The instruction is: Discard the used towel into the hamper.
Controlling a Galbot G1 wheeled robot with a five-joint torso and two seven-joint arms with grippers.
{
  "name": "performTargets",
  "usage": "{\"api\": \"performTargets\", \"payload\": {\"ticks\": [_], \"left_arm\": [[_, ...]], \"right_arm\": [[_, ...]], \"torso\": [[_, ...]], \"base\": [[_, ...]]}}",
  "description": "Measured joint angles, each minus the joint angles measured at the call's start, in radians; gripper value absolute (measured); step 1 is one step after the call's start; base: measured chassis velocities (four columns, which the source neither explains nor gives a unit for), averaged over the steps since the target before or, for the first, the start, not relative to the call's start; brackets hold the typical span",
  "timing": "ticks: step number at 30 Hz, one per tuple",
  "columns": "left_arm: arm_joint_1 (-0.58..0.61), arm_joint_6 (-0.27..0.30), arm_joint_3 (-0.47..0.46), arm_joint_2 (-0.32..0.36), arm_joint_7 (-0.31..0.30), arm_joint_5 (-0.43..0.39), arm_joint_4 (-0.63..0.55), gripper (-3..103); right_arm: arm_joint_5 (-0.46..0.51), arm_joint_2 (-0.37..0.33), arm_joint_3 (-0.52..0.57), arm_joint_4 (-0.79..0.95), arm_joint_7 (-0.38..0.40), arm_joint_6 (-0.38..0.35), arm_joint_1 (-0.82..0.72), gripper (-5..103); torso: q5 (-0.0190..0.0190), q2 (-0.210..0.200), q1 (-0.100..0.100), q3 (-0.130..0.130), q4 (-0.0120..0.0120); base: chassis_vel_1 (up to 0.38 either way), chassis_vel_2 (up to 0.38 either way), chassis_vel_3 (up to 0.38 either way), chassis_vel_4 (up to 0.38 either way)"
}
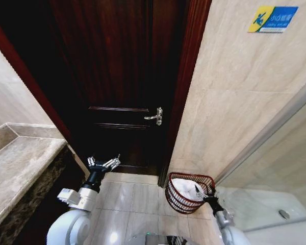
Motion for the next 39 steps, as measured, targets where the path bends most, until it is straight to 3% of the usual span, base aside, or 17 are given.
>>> {"api": "performTargets", "payload": {"ticks": [5,16,20,23,27,33,35,37,39], "left_arm": [[0.000,0.000,0.000,0.000,0.000,0.000,0.000,100],[0.000,0.000,0.000,0.000,0.000,0.000,0.000,100],[0.000,0.000,0.000,0.000,0.000,0.000,0.000,100],[0.000,0.000,0.000,0.000,0.000,0.000,0.000,100],[0.000,0.000,0.000,0.000,0.000,0.000,0.000,100],[0.000,0.000,0.000,0.000,0.000,0.000,0.000,100],[0.000,0.000,0.000,0.000,0.000,0.000,0.000,100],[0.000,0.000,0.000,0.000,0.000,0.000,0.000,100],[0.000,0.000,0.000,0.000,0.000,0.000,0.000,100]], "right_arm": [[0.013,0.063,0.013,0.214,0.031,0.042,-0.148,100],[0.012,0.131,-0.002,0.478,0.078,0.078,-0.247,100],[-0.022,0.162,-0.005,0.549,0.096,0.089,-0.276,100],[-0.149,0.240,0.070,0.594,0.104,0.140,-0.270,100],[-0.148,0.252,0.066,0.649,0.119,0.164,-0.283,100],[-0.118,0.252,0.068,0.697,0.113,0.189,-0.297,100],[-0.112,0.252,0.048,0.699,0.093,0.271,-0.310,100],[-0.115,0.252,0.044,0.699,0.084,0.279,-0.311,100],[-0.147,0.252,0.007,0.696,0.009,0.327,-0.318,100]], "torso": [[0.0001,0.000,0.000,0.000,-0.0005],[-0.0001,0.000,0.000,0.000,-0.0002],[-0.0002,0.000,0.000,0.000,-0.0002],[0.0000,0.000,0.000,0.000,-0.0005],[0.0000,0.000,0.000,0.000,-0.0001],[0.0000,0.000,0.000,0.000,-0.0002],[0.0001,0.000,0.000,0.000,-0.0002],[0.0001,0.000,0.000,0.000,-0.0003],[0.0002,0.000,0.000,0.000,-0.0001]], "base": [[0.000,0.000,0.000,0.000],[0.000,0.000,0.000,0.000],[0.000,0.000,0.000,0.000],[0.000,0.000,0.000,0.000],[0.000,0.000,0.000,0.000],[0.000,0.000,0.000,0.000],[0.000,0.000,0.000,0.000],[0.000,0.000,0.000,0.000],[0.000,0.000,0.000,0.000]]}}
